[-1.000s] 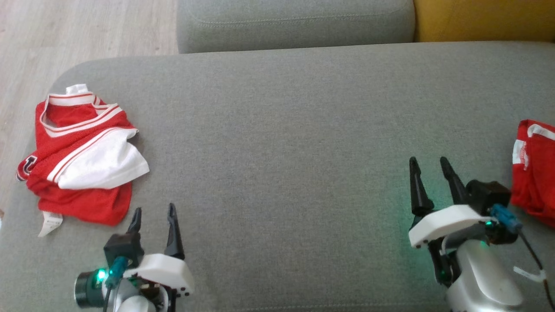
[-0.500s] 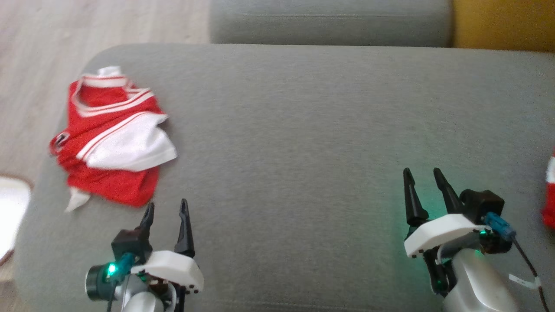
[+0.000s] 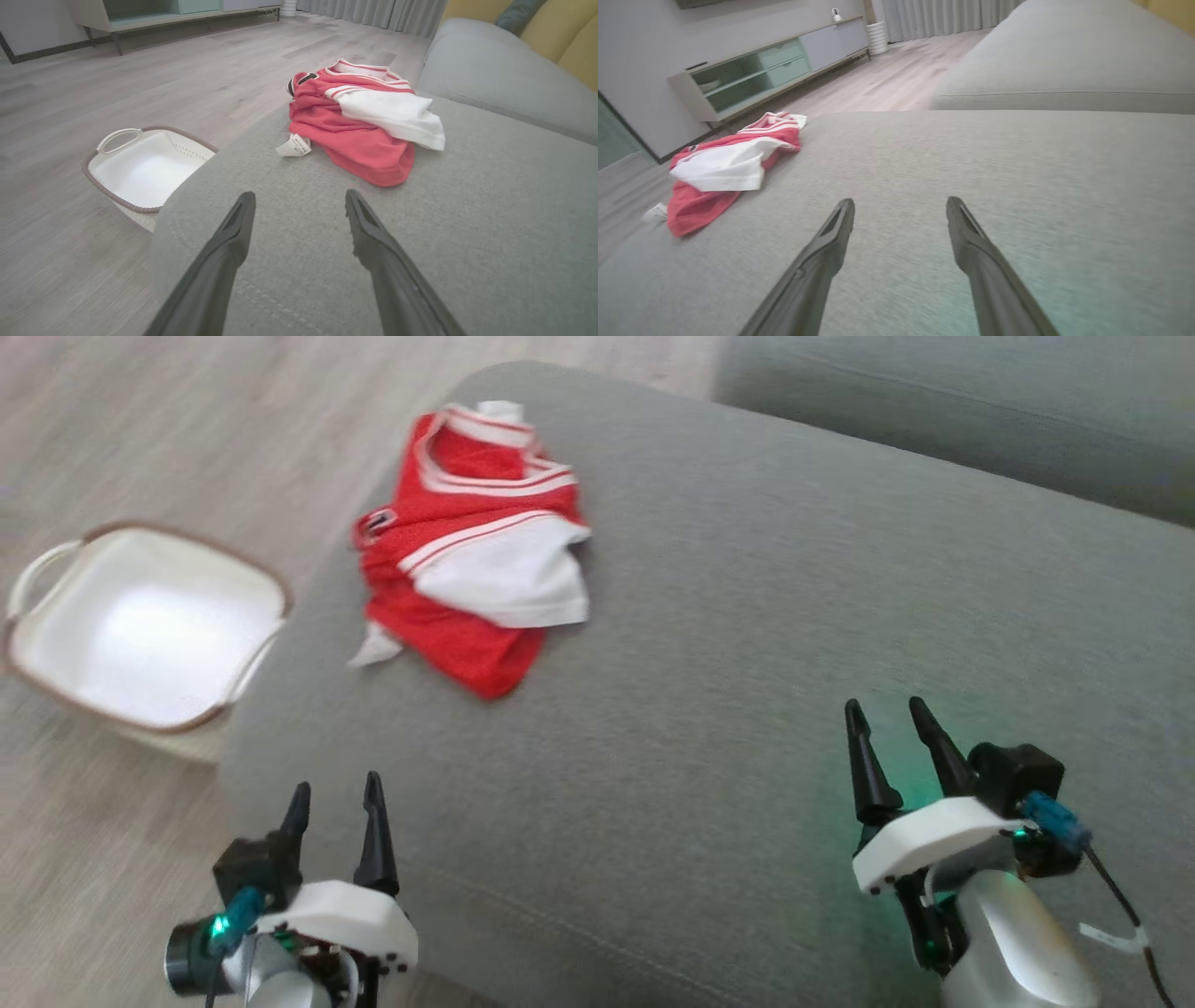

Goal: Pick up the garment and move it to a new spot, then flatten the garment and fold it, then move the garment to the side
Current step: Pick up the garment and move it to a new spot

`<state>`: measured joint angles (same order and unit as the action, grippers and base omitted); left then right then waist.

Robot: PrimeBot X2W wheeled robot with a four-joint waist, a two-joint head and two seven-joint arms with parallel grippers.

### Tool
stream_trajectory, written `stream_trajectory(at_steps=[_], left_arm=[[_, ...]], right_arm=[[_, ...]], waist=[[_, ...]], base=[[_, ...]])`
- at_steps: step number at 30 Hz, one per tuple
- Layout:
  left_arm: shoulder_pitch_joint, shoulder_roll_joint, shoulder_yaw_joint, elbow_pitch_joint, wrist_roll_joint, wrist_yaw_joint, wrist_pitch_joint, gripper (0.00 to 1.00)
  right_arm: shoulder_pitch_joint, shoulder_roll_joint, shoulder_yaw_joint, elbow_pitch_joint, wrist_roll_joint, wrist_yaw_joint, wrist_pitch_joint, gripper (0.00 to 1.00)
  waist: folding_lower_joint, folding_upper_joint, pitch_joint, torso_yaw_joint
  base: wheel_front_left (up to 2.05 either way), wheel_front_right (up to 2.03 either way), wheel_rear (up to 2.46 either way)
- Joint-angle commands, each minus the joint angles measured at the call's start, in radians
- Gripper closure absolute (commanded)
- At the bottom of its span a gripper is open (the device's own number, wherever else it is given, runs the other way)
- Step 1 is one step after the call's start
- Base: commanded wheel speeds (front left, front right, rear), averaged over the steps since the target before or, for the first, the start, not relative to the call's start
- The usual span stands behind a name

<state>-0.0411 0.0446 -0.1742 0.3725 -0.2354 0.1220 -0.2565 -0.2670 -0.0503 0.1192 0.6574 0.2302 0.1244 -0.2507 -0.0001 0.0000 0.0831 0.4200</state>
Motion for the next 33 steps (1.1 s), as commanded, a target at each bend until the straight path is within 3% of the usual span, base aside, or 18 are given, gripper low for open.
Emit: stream_trajectory(at_steps=[1, 7, 16, 21, 28, 33], left_arm=[[-0.023, 0.006, 0.043, -0.018, 0.026, -0.013, -0.005, 0.00], [-0.059, 0.006, 0.105, 0.001, 0.052, -0.052, -0.005, 0.00], [-0.188, 0.007, 0.208, 0.042, 0.057, -0.147, -0.005, 0.00], [-0.321, 0.038, 0.253, 0.125, 0.046, -0.220, -0.005, 0.00], [-0.499, 0.114, 0.305, 0.300, 0.021, -0.246, -0.005, 0.00], [-0.534, 0.158, 0.329, 0.420, -0.002, -0.251, -0.005, 0.00]], right_arm=[[-0.042, 0.000, 0.035, -0.025, 0.018, 0.006, -0.011, 0.00], [-0.092, 0.000, 0.069, -0.026, -0.003, 0.006, -0.011, 0.00], [-0.162, 0.000, 0.087, -0.038, -0.062, 0.006, -0.011, 0.00], [-0.201, -0.003, 0.079, -0.068, -0.105, 0.006, -0.011, 0.00], [-0.245, -0.023, 0.100, -0.106, -0.117, 0.006, -0.011, 0.00], [-0.247, -0.040, 0.136, -0.109, -0.111, 0.006, -0.011, 0.00]], waist=[[0.0001, 0.0000, 0.019, 0.072], [0.0001, 0.0000, 0.070, 0.069], [0.0001, 0.0000, 0.170, -0.024], [0.0001, 0.0000, 0.232, -0.083], [0.0001, 0.0000, 0.297, -0.172], [0.0001, 0.0000, 0.280, -0.242]], base=[[0.00, 0.00, 0.00], [0.00, 0.00, 0.00], [0.00, 0.00, 0.00], [0.00, 0.00, 0.00], [0.00, 0.00, 0.00], [0.00, 0.00, 0.00]])
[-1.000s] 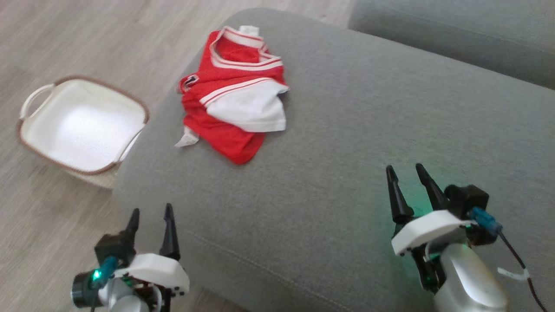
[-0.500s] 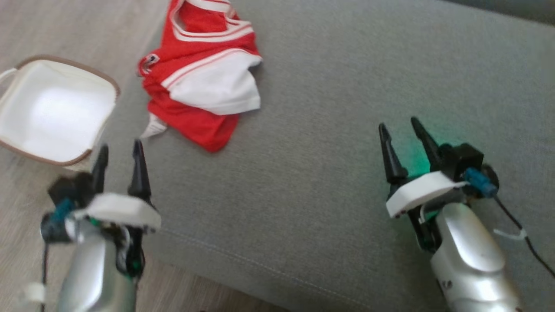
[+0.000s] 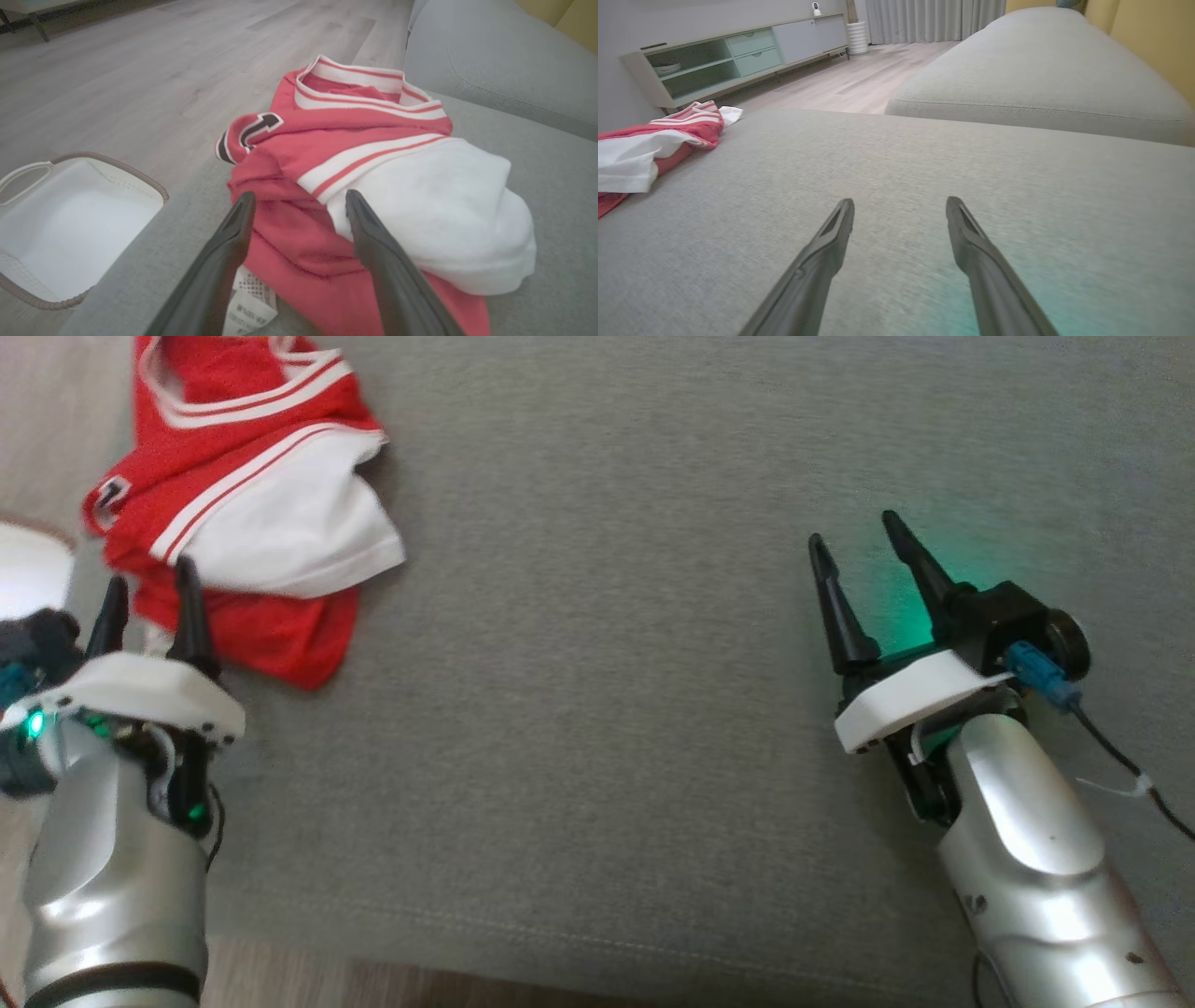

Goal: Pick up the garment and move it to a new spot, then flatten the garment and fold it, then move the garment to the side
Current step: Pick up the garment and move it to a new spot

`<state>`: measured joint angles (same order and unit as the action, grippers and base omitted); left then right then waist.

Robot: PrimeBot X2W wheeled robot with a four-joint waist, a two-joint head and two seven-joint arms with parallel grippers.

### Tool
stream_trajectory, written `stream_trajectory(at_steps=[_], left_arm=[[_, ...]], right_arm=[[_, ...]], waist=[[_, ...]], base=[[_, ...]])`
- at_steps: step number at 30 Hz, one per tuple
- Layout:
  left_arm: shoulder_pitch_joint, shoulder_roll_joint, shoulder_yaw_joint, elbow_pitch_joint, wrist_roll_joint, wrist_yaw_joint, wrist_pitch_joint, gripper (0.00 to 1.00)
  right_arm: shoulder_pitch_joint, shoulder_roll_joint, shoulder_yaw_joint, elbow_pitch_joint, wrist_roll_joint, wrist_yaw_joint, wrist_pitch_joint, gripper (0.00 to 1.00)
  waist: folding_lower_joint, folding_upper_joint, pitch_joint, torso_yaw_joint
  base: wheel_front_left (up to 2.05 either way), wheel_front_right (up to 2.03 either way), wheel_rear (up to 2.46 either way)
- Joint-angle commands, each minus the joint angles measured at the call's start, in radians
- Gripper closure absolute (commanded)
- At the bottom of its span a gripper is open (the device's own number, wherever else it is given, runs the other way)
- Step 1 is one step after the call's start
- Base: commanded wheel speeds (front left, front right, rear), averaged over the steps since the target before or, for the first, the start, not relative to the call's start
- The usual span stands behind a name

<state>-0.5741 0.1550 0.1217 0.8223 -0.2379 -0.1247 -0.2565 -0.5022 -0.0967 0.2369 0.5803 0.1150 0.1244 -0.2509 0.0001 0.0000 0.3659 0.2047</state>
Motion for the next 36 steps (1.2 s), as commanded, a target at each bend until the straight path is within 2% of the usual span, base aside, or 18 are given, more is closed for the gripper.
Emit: stream_trajectory(at_steps=[1, 8, 9, 10, 12, 13, 16, 24, 30, 36], left_arm=[[-0.007, 0.054, 0.037, -0.010, -0.005, -0.004, -0.005, 0.00], [-0.048, 0.079, 0.006, 0.102, -0.062, -0.006, -0.005, 0.00], [-0.053, 0.088, -0.004, 0.112, -0.063, -0.006, -0.005, 0.09], [-0.058, 0.094, -0.009, 0.118, -0.072, -0.006, -0.005, 0.36], [-0.067, 0.103, -0.026, 0.133, -0.099, -0.006, -0.005, 0.98], [-0.072, 0.127, -0.062, 0.141, -0.104, -0.006, -0.005, 1.00], [-0.084, 0.160, -0.076, 0.145, -0.128, -0.006, -0.005, 1.00], [-0.117, 0.198, -0.122, 0.080, -0.124, -0.006, -0.005, 1.00], [-0.140, 0.183, -0.134, 0.013, -0.122, -0.006, -0.005, 1.00], [-0.159, 0.134, -0.207, -0.070, -0.133, -0.006, -0.005, 1.00]], right_arm=[[-0.011, 0.005, 0.016, -0.033, 0.006, 0.006, -0.011, 0.00], [0.000, -0.003, 0.013, -0.031, 0.022, 0.006, -0.011, 0.00], [0.003, -0.003, 0.010, -0.030, 0.025, 0.006, -0.011, 0.00], [0.005, -0.003, 0.009, -0.031, 0.026, 0.006, -0.011, 0.00], [0.009, 0.001, -0.001, -0.032, 0.029, 0.006, -0.011, 0.00], [0.012, 0.004, -0.009, -0.032, 0.033, 0.006, -0.011, 0.00], [0.022, 0.009, -0.025, -0.032, 0.035, 0.006, -0.011, 0.00], [0.060, 0.026, -0.065, -0.021, 0.039, 0.006, -0.011, 0.00], [0.082, 0.040, -0.070, -0.019, 0.058, 0.006, -0.011, 0.00], [0.094, 0.046, -0.035, -0.030, 0.102, 0.006, -0.011, 0.00]], waist=[[-0.0001, 0.0000, -0.007, -0.037], [-0.0001, 0.0000, -0.006, -0.094], [-0.0001, 0.0000, -0.004, -0.098], [-0.0001, 0.0000, -0.003, -0.102], [-0.0001, 0.0000, -0.001, -0.111], [-0.0001, 0.0000, -0.004, -0.117], [-0.0001, 0.0000, -0.014, -0.118], [-0.0001, 0.0000, -0.096, -0.123], [-0.0001, 0.0000, -0.169, -0.150], [-0.0001, 0.0000, -0.231, -0.235]], base=[[0.00, 0.00, 0.00], [0.00, 0.00, 0.00], [0.00, 0.00, 0.00], [0.00, 0.00, 0.00], [0.00, 0.00, 0.00], [0.00, 0.00, 0.00], [0.00, 0.00, 0.00], [0.00, 0.00, 0.00], [0.00, 0.00, 0.00], [0.00, 0.00, 0.00]])
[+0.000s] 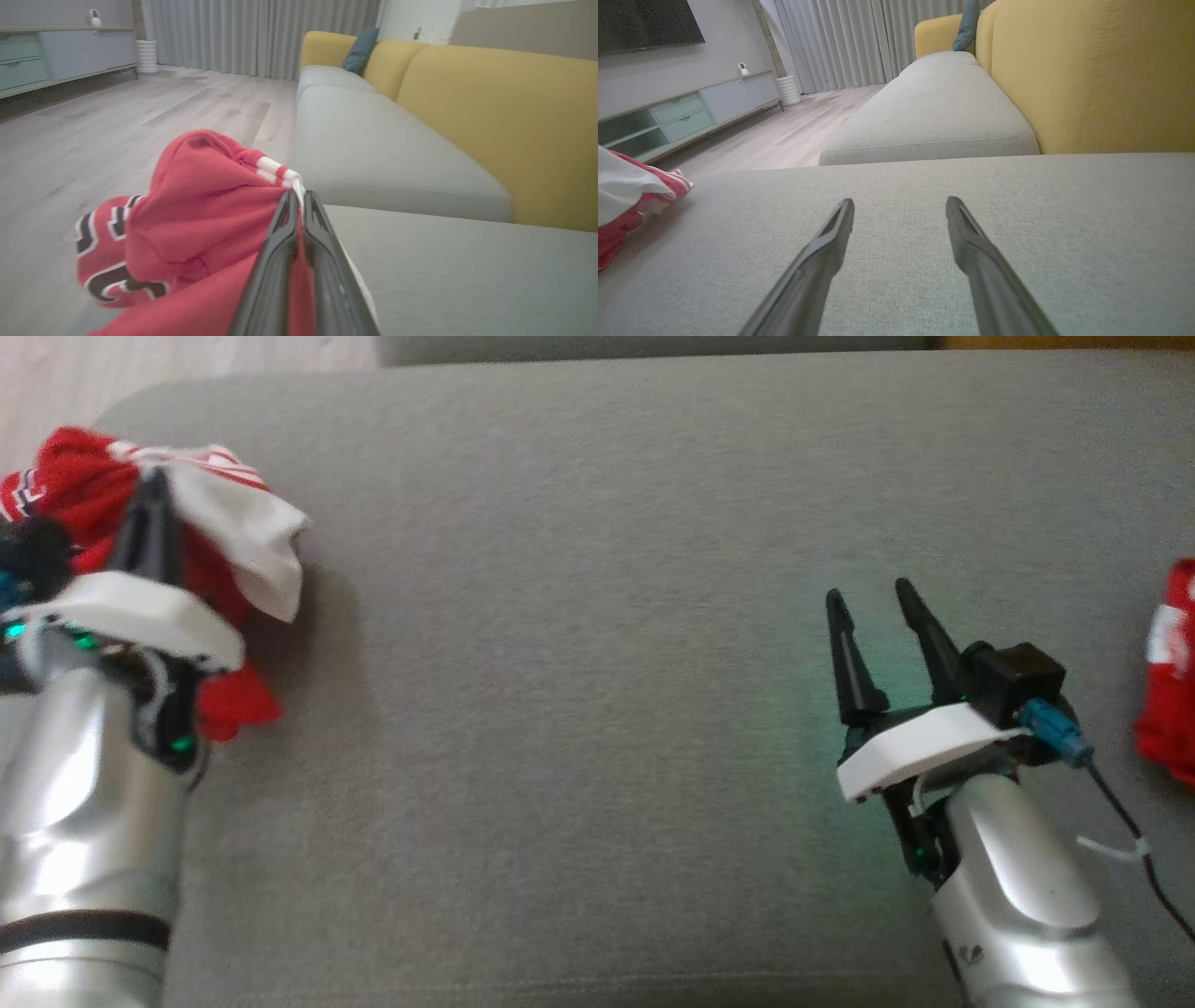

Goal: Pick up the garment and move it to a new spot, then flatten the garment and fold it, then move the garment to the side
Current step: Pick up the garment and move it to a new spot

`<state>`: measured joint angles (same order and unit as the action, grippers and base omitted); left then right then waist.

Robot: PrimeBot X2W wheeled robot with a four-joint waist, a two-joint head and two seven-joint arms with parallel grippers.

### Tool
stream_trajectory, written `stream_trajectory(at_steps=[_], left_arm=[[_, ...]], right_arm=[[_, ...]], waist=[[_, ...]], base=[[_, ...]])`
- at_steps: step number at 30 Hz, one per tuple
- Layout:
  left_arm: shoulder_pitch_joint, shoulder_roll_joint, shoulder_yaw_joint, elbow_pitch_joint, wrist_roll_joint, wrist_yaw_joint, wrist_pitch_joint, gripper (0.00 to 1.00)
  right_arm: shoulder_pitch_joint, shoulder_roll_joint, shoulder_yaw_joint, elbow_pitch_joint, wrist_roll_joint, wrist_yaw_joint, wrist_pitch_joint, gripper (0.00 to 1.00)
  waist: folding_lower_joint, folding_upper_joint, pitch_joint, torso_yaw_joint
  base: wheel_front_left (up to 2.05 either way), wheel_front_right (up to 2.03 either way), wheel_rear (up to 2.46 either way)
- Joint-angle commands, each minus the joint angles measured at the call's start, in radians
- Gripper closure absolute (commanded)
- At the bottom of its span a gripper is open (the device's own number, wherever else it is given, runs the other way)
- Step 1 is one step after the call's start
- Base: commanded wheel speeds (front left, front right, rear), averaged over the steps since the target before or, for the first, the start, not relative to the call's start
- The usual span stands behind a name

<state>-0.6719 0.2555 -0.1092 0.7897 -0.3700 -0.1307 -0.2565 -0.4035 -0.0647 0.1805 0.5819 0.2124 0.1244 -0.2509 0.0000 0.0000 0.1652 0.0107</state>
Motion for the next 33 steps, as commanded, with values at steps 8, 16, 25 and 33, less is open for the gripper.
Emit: stream_trajectory(at_steps=[8, 16, 25, 33], left_arm=[[-0.039, -0.093, -0.090, -0.133, -0.010, 0.000, -0.005, 1.00], [-0.023, -0.201, -0.247, -0.154, -0.056, 0.000, -0.005, 1.00], [0.109, -0.205, -0.422, -0.240, -0.169, 0.089, -0.005, 0.00], [0.304, -0.205, -0.322, -0.324, -0.075, 0.177, -0.005, 0.00]], right_arm=[[-0.004, 0.014, 0.064, -0.060, 0.054, 0.006, -0.011, 0.00], [0.001, 0.014, 0.085, -0.074, 0.072, 0.006, -0.011, 0.00], [0.034, 0.014, 0.103, -0.066, 0.107, 0.006, -0.011, 0.00], [0.055, 0.014, 0.090, -0.050, 0.094, 0.006, -0.011, 0.00]], waist=[[0.0000, 0.0000, -0.055, -0.213], [0.0000, 0.0000, -0.036, -0.336], [0.0000, 0.0000, -0.034, -0.273], [0.0000, 0.0000, -0.059, -0.117]], base=[[0.00, 0.00, 0.00], [0.00, 0.00, 0.00], [0.00, 0.00, 0.00], [0.00, 0.00, 0.00]])
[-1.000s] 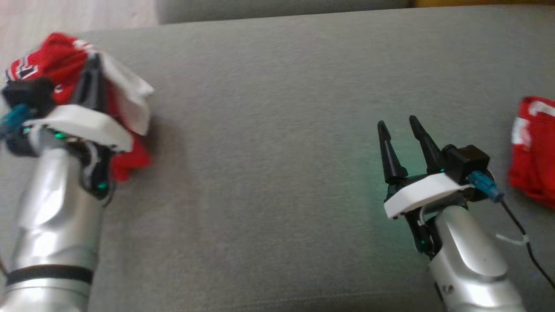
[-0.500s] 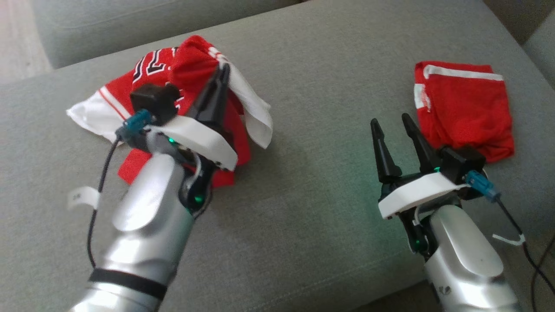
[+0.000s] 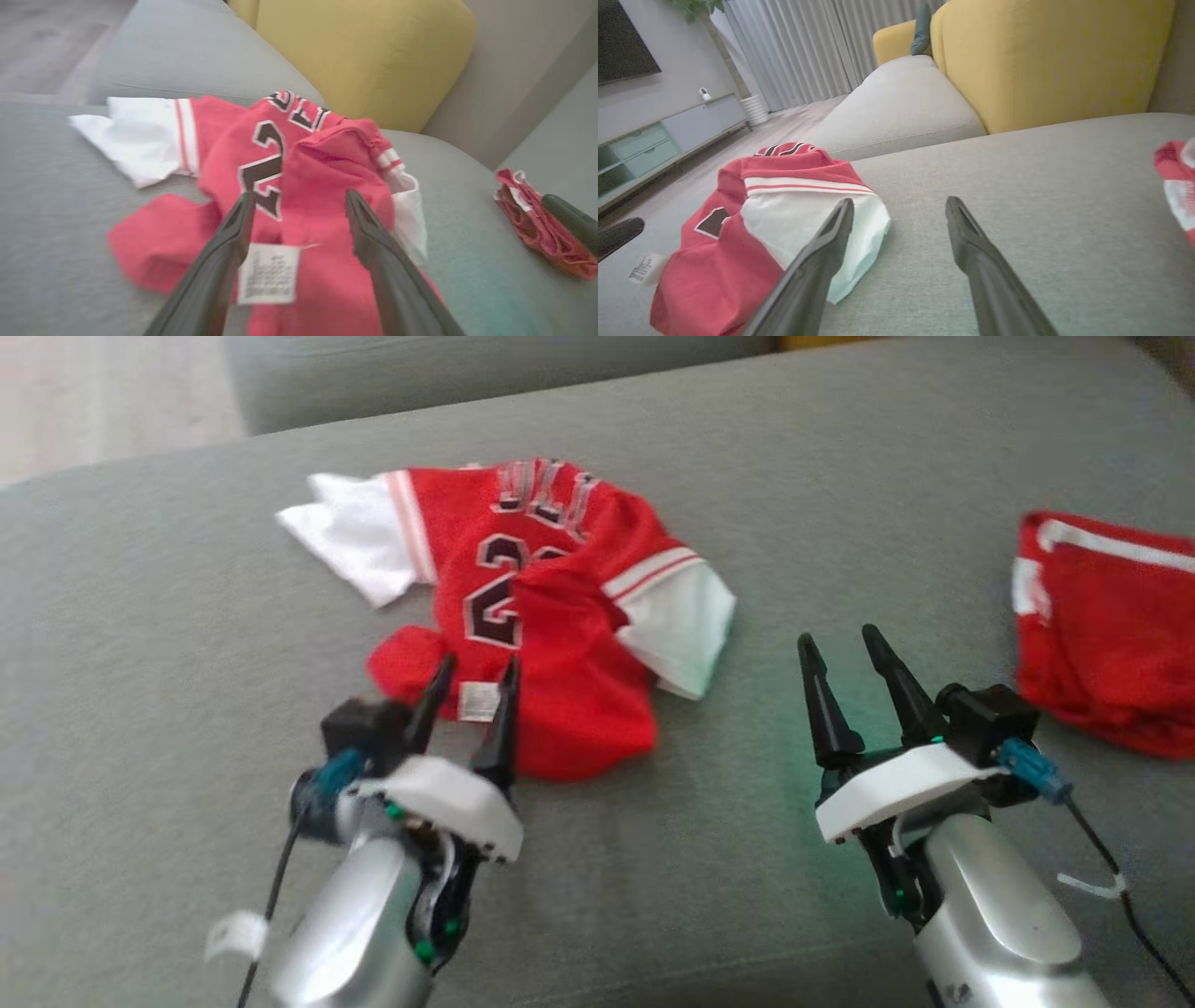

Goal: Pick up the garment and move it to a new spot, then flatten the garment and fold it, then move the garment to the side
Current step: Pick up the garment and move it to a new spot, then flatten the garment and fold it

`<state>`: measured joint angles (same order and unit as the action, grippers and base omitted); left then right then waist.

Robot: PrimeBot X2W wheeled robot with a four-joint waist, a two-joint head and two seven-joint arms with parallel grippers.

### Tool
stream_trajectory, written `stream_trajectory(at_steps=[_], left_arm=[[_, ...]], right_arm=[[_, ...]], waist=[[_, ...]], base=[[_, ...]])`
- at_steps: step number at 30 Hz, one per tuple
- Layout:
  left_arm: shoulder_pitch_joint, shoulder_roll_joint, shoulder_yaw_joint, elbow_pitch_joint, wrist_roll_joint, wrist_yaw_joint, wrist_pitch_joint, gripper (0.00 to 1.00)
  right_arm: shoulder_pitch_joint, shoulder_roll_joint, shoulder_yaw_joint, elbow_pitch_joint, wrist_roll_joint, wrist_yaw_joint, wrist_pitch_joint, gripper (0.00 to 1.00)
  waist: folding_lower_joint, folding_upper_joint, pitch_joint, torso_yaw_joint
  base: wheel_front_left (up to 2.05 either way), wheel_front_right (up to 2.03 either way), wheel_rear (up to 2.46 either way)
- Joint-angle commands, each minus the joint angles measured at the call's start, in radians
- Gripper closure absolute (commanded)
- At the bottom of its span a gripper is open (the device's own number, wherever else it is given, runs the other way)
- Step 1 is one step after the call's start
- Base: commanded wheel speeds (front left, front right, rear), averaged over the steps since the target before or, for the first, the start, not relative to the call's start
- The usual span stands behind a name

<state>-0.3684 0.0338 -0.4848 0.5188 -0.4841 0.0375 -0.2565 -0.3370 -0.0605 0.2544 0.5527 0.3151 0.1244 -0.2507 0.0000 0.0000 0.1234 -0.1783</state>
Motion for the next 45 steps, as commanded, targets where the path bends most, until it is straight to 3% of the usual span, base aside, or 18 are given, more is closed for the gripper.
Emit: stream_trajectory(at_steps=[1, 10, 17, 22, 37, 38, 39, 40, 45], left_arm=[[0.028, 0.017, 0.084, -0.073, 0.055, 0.017, -0.005, 0.00], [0.209, 0.016, 0.206, -0.177, 0.116, 0.021, -0.005, 0.00], [0.246, 0.016, 0.194, -0.203, 0.113, 0.010, -0.005, 0.00], [0.232, 0.016, 0.171, -0.205, 0.106, 0.008, -0.005, 0.00], [0.226, 0.016, 0.150, -0.198, 0.084, 0.013, -0.005, 0.00], [0.220, 0.016, 0.148, -0.199, 0.082, 0.015, -0.005, 0.00], [0.217, 0.016, 0.147, -0.199, 0.083, 0.015, -0.005, 0.00], [0.214, 0.016, 0.147, -0.199, 0.083, 0.015, -0.005, 0.00], [0.201, 0.016, 0.147, -0.201, 0.079, 0.016, -0.005, 0.00]], right_arm=[[-0.011, 0.010, 0.014, -0.015, -0.013, 0.006, -0.011, 0.00], [0.000, 0.010, 0.002, 0.048, -0.054, 0.006, -0.011, 0.00], [-0.014, 0.010, -0.029, 0.145, -0.153, 0.006, -0.011, 0.00], [-0.029, 0.010, -0.054, 0.141, -0.198, 0.006, -0.011, 0.00], [-0.058, 0.010, -0.188, 0.128, -0.258, 0.006, -0.011, 0.00], [-0.067, 0.010, -0.212, 0.131, -0.255, 0.006, -0.011, 0.16], [-0.074, 0.010, -0.219, 0.126, -0.253, 0.006, -0.011, 0.85], [-0.082, 0.010, -0.221, 0.116, -0.257, 0.006, -0.011, 1.00], [-0.159, 0.003, -0.267, 0.035, -0.322, 0.006, -0.011, 1.00]], waist=[[0.0000, 0.0000, -0.022, 0.089], [0.0000, 0.0000, -0.036, 0.223], [0.0000, 0.0000, -0.014, 0.309], [0.0000, 0.0000, 0.009, 0.353], [0.0000, 0.0000, 0.026, 0.340], [0.0000, 0.0000, 0.032, 0.335], [0.0000, 0.0000, 0.035, 0.332], [0.0000, 0.0000, 0.037, 0.329], [0.0000, 0.0000, 0.036, 0.312]], base=[[0.00, 0.00, 0.00], [0.00, 0.00, 0.00], [0.00, 0.00, 0.00], [0.00, 0.00, 0.00], [0.00, 0.00, 0.00], [0.00, 0.00, 0.00], [0.00, 0.00, 0.00], [0.00, 0.00, 0.00], [0.00, 0.00, 0.00]])
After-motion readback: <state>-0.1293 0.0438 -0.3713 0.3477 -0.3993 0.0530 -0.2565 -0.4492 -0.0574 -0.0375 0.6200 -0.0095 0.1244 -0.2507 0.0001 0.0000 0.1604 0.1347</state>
